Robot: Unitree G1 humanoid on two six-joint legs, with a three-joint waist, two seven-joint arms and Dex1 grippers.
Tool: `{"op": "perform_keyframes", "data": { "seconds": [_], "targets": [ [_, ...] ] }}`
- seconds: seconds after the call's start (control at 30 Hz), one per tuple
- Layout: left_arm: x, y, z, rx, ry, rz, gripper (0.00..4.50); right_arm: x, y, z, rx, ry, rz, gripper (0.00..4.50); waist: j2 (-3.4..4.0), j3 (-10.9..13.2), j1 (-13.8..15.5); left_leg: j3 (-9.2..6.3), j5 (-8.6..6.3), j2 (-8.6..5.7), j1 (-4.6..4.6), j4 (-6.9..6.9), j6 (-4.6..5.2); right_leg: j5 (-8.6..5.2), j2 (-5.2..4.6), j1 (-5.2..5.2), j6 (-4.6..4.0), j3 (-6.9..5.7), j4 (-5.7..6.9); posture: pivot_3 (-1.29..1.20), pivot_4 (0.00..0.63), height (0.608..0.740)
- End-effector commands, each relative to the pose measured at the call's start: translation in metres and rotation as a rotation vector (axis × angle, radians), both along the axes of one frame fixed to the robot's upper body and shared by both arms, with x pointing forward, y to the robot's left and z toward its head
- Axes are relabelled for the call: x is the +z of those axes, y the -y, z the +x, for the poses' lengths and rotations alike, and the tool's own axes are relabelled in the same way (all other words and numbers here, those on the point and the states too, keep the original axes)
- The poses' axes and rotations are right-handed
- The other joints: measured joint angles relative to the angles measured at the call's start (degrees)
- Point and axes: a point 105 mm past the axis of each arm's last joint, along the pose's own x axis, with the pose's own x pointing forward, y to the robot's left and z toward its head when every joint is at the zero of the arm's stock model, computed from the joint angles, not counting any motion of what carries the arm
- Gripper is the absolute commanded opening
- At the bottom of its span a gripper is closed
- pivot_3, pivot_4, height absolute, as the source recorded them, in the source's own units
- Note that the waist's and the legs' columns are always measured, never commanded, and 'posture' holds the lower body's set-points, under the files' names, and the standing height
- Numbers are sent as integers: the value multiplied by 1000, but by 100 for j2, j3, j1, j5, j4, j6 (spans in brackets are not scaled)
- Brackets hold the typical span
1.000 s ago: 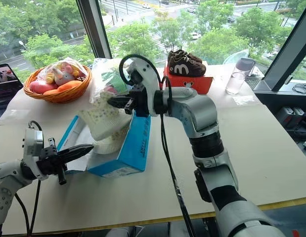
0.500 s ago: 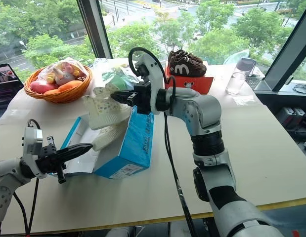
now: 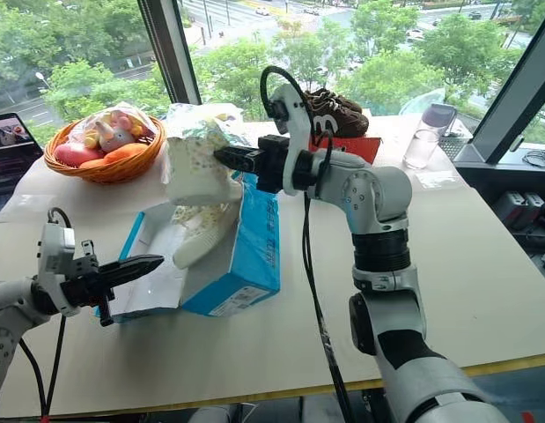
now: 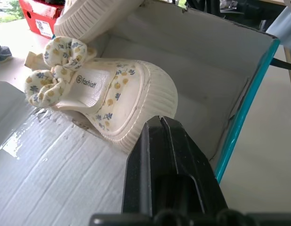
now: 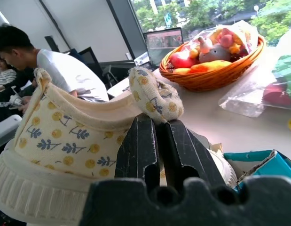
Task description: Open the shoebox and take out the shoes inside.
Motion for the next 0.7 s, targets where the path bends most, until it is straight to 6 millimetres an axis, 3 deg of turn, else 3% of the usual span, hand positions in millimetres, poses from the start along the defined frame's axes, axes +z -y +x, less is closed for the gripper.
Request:
{"op": "perform_keyframes", "data": {
  "seconds": [0.03, 0.27, 0.43, 0.57, 0.67, 0.7],
  "targets": [
    [4, -2, -5, -3, 22, 6, 0, 36, 4, -21, 63, 108, 96, 19, 4, 5, 0, 0, 0, 0, 0, 0, 0, 0, 0, 0, 0, 0, 0, 0, 150, 740],
    [-5, 0, -7, -12, -4, -22, 0, 54, 7, -30, 106, 87, 221, 19, 5, 6, 12, 1, 0, 0, -1, 1, 0, 2, 1, 1, -4, 2, 1, 0, 150, 740],
    [-5, 1, -8, -18, -5, -24, 0, 67, 28, -25, 47, 95, 282, 19, 6, 6, 15, 1, 0, -1, -1, 3, 0, 2, 0, 3, -4, 2, 0, 0, 150, 740],
    [-6, 5, -9, -31, -5, -33, 0, 60, 74, -10, -143, 98, 273, 19, 5, 7, 64, 1, 0, -3, -4, 3, 0, 2, -1, 3, -3, 2, -2, 0, 150, 740],
    [-6, 7, -10, -41, -3, -44, 0, 46, 102, -2, -273, 99, 205, 19, 5, 7, 116, 2, 0, -4, -5, 5, 0, 1, -2, 7, -1, 2, -7, 0, 150, 740],
    [-6, 9, -10, -50, -4, -53, 0, 34, 120, 1, -351, 92, 158, 19, 5, 8, 127, 2, 0, -3, -4, 6, 1, -1, -2, 9, 2, 2, -8, 0, 150, 740]
  ]
}}
